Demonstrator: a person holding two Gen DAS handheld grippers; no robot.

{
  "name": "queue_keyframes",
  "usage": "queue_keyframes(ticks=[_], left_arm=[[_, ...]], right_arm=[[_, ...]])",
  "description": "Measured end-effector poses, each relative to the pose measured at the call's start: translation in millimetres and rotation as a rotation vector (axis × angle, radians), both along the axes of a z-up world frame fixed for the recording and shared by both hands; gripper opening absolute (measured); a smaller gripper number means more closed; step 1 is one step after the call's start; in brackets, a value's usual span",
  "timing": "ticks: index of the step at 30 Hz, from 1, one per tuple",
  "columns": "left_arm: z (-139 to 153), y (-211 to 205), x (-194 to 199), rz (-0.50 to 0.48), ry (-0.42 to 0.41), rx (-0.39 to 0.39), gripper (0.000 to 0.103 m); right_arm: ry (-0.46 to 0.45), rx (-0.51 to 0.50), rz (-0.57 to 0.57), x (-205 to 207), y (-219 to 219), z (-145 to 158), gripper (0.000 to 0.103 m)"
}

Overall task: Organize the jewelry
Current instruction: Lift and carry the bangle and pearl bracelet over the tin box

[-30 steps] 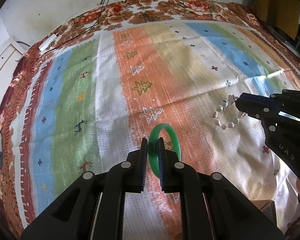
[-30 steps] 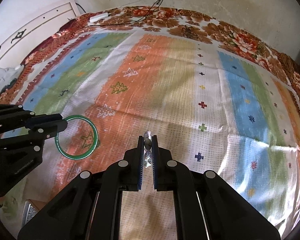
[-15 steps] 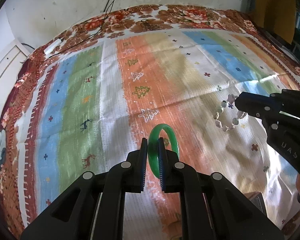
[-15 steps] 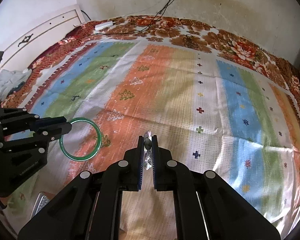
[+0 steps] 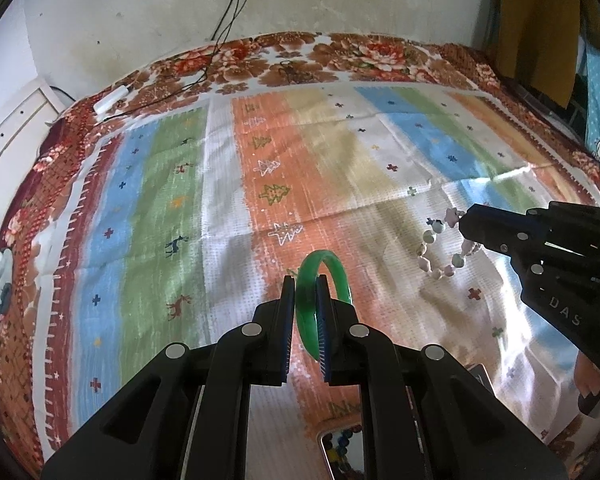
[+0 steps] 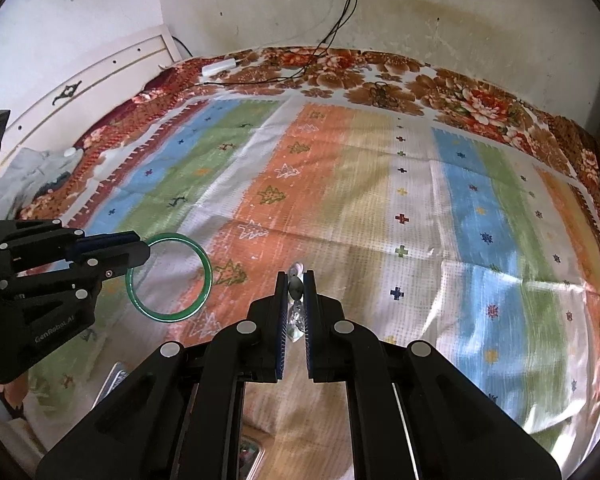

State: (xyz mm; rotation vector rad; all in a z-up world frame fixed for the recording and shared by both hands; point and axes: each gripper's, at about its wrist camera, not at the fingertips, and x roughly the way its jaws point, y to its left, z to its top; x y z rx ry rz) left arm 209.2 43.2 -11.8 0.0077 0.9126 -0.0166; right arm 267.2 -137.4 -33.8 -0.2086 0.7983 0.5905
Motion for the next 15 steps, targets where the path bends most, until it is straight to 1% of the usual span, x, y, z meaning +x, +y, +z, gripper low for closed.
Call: queue_keyframes(ticks=[6,15], left_arm=[[9,2,-13,-0.005,-0.022,-0.025,0.01],[14,-1,-33,-0.014,-0.044,-0.04,0.01]], right_arm=[[-0.017,0.016,0.014,-15,-1,7,0.008],[-0.022,0.035,0.032,-34,-6,14,0.008]])
